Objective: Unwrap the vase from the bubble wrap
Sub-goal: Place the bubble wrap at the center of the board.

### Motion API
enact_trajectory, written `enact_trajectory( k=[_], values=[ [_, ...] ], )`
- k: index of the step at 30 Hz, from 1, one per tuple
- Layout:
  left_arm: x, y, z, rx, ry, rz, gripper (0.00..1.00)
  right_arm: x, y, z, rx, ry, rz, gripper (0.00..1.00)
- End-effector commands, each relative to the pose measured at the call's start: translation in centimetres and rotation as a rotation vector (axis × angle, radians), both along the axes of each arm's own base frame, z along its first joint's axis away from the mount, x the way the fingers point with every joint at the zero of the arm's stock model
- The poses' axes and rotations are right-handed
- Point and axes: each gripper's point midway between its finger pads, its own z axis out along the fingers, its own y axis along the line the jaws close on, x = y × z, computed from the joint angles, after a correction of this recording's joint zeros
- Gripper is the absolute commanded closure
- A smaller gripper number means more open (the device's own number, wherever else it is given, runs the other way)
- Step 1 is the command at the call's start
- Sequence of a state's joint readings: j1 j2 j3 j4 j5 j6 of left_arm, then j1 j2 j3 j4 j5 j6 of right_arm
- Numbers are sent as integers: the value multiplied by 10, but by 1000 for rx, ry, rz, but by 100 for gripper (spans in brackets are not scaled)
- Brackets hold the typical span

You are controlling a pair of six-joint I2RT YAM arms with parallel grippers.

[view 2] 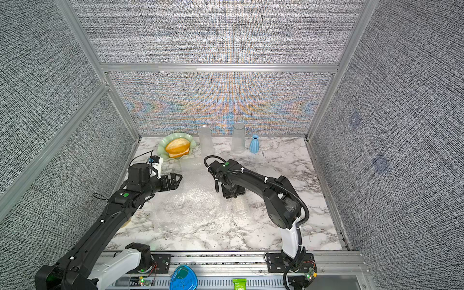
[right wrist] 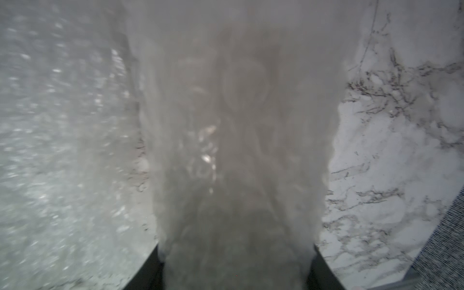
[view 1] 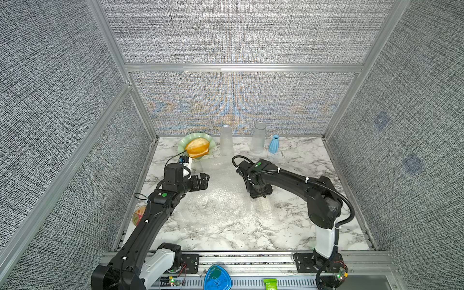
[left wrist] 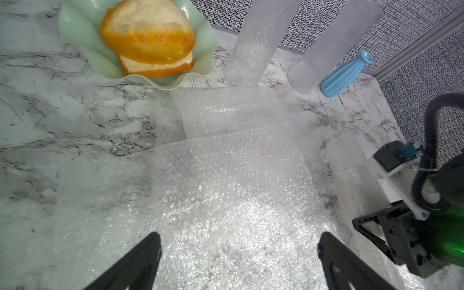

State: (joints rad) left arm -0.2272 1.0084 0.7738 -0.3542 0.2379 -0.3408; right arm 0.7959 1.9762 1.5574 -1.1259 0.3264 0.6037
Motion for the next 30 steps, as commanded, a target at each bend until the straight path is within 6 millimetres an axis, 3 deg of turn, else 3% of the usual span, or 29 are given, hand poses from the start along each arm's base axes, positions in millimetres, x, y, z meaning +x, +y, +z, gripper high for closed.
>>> enact_trajectory(
  k=[1,9,16,23,26,30],
  values=[
    [1,-2,1,-7,-3,-7,1,3,-20,-2,-117,-25,-9,51],
    [2,0,-2,3,4,1,1,6,17,-13,40,-3,-1,27],
    [3,2,-4,10,10,9,0,7,48,17,265,-31,4,25],
    [4,3,-6,18,16,16,0,-4,90,31,516,-7,56,25],
    [5,3,-8,20,23,17,1,0,84,48,508,-72,89,25],
    [5,0,-13,9,41,5,0,13,44,61,473,-146,28,25]
  ],
)
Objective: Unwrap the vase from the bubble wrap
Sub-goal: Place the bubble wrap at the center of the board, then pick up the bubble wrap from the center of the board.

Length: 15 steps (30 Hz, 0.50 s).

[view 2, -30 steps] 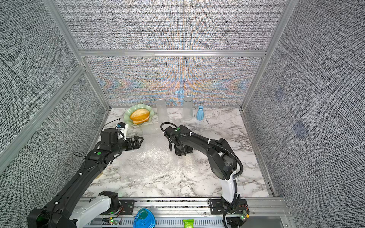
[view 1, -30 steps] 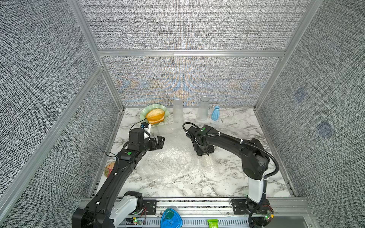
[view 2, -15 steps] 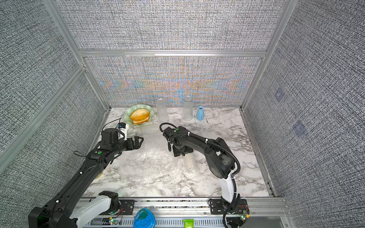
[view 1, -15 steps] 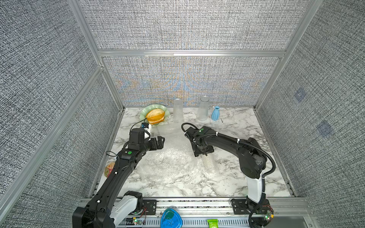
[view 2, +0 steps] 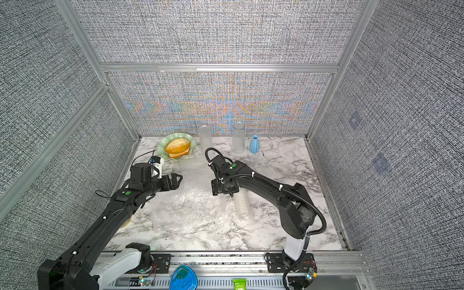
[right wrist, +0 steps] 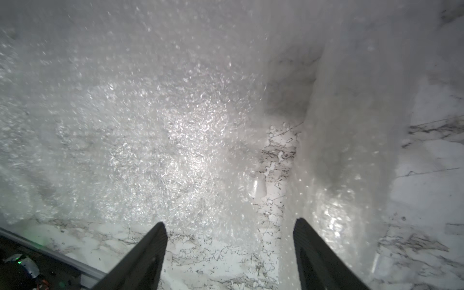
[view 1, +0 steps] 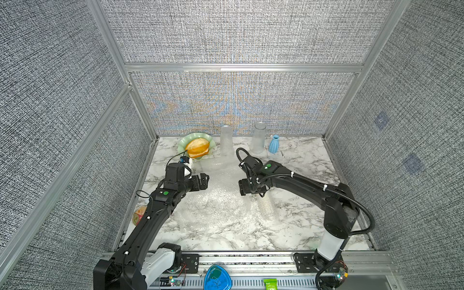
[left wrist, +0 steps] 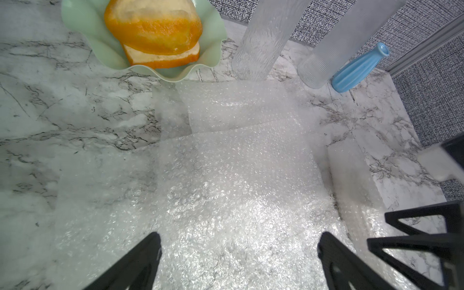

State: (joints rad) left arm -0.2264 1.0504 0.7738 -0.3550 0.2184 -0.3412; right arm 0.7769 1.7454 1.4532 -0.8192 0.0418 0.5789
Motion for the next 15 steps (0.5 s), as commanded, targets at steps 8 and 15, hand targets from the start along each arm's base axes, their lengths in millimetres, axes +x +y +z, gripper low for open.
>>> enact_trajectory(
  k=[8,15],
  values=[
    [-3,-35,-6,-1,57,-57,3,5,-99,9,135,-84,-238,25],
    [-12,-101,3,-2,121,-34,6,-3,-159,-8,204,-90,-393,25]
  ],
)
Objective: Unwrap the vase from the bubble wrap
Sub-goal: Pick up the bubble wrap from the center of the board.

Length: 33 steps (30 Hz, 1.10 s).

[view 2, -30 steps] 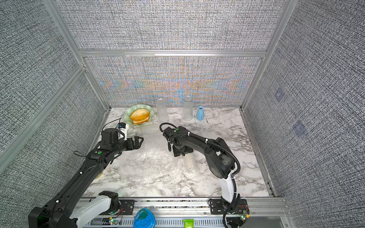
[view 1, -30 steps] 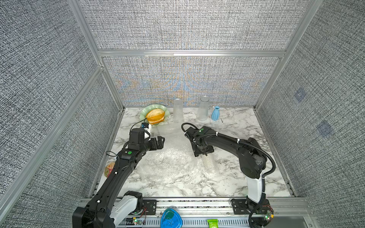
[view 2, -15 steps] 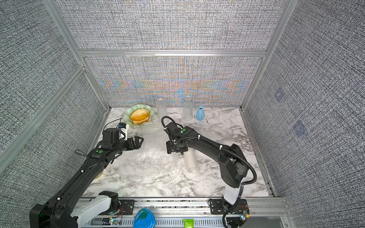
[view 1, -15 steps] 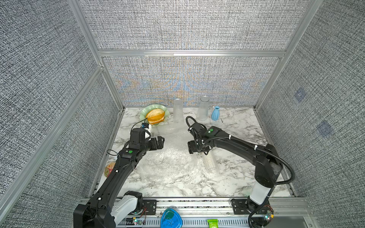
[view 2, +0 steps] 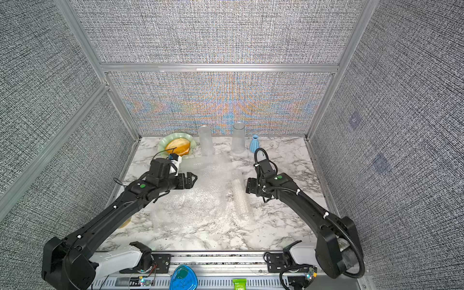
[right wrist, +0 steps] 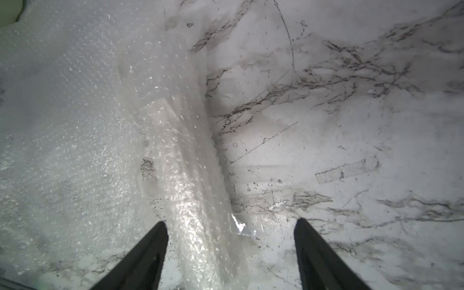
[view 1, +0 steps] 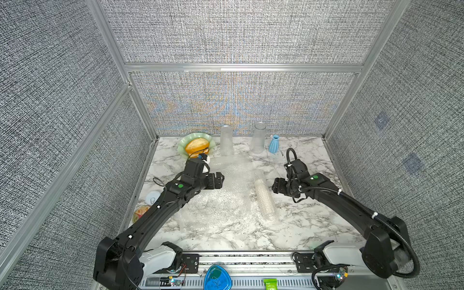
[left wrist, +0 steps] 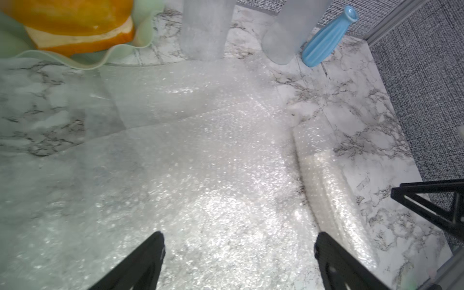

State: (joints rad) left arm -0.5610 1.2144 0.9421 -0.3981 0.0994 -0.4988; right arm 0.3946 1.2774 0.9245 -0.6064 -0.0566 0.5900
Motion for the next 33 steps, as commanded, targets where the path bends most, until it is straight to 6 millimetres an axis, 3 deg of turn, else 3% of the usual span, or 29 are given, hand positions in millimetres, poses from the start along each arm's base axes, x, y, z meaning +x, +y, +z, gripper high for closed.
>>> enact_trajectory(
  k=[1,7,9,14,19,25,33],
  values=[
    [-2,-13,-11,17,80,127,7,2,-21,-3,41,-17,-79,25],
    [-22,-79,-37,64,205,172,8,-4,-90,-2,80,-59,-313,25],
    [-27,-102,-46,80,232,185,8,-7,-105,0,99,-79,-358,25],
    [-34,-158,-63,151,278,209,8,-15,-123,3,144,-119,-394,25],
    [-34,-197,-91,235,373,232,8,-21,-127,0,174,-132,-390,24],
    [-37,-207,-131,354,456,248,10,-18,-121,3,214,-145,-364,24],
    [-38,-198,-156,367,472,265,17,-18,-115,0,238,-130,-335,24]
  ],
)
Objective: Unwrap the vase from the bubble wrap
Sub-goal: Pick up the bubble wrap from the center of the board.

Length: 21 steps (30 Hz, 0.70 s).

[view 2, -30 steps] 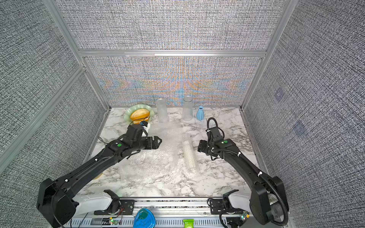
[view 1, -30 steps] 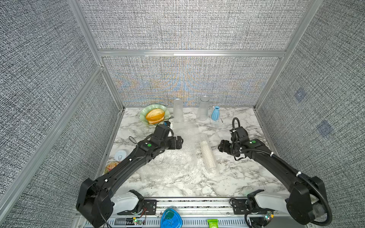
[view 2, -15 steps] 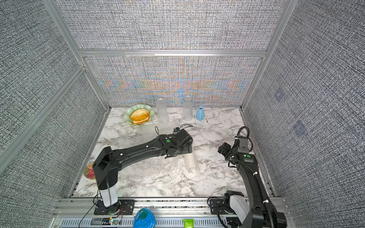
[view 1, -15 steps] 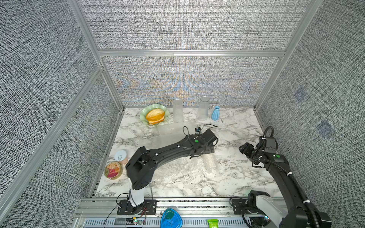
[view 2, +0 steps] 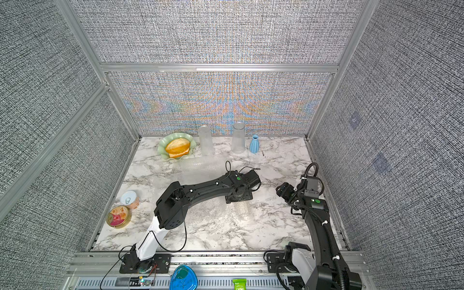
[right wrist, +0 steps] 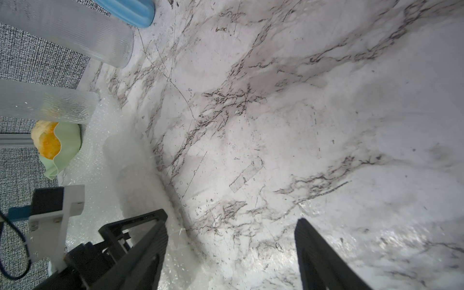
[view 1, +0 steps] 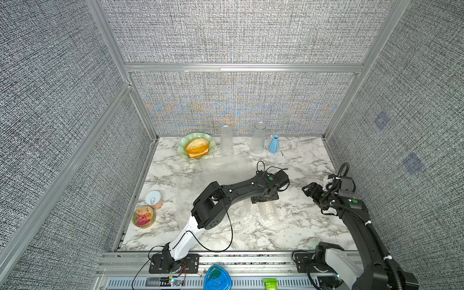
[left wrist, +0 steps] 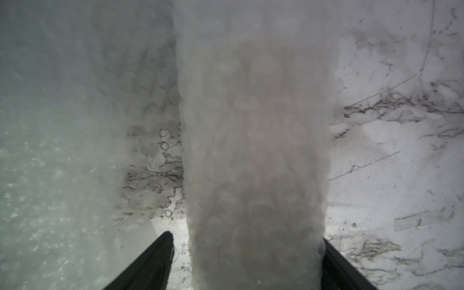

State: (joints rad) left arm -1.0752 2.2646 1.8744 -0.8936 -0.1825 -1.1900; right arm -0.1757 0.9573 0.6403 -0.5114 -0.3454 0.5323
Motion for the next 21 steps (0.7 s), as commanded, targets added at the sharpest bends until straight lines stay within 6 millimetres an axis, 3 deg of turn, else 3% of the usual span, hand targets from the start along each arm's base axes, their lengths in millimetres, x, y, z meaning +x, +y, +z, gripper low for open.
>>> enact_trajectory(
  k=[1,5,7,13,18,21],
  values=[
    [-3,11,-15,46,29,9,19,2,4,3,11,-17,25,24],
    [-2,6,-28,13,41,-15,31,2,6,6,18,-31,35,24],
    [1,0,-21,-26,30,-40,39,1,7,9,17,-35,38,24],
    [9,-15,43,-193,-105,-150,56,1,11,25,32,-81,50,24],
    [3,-24,101,-367,-200,-285,58,4,29,52,83,-174,116,24],
    [-4,-22,122,-485,-224,-353,59,6,51,76,116,-267,188,24]
  ],
)
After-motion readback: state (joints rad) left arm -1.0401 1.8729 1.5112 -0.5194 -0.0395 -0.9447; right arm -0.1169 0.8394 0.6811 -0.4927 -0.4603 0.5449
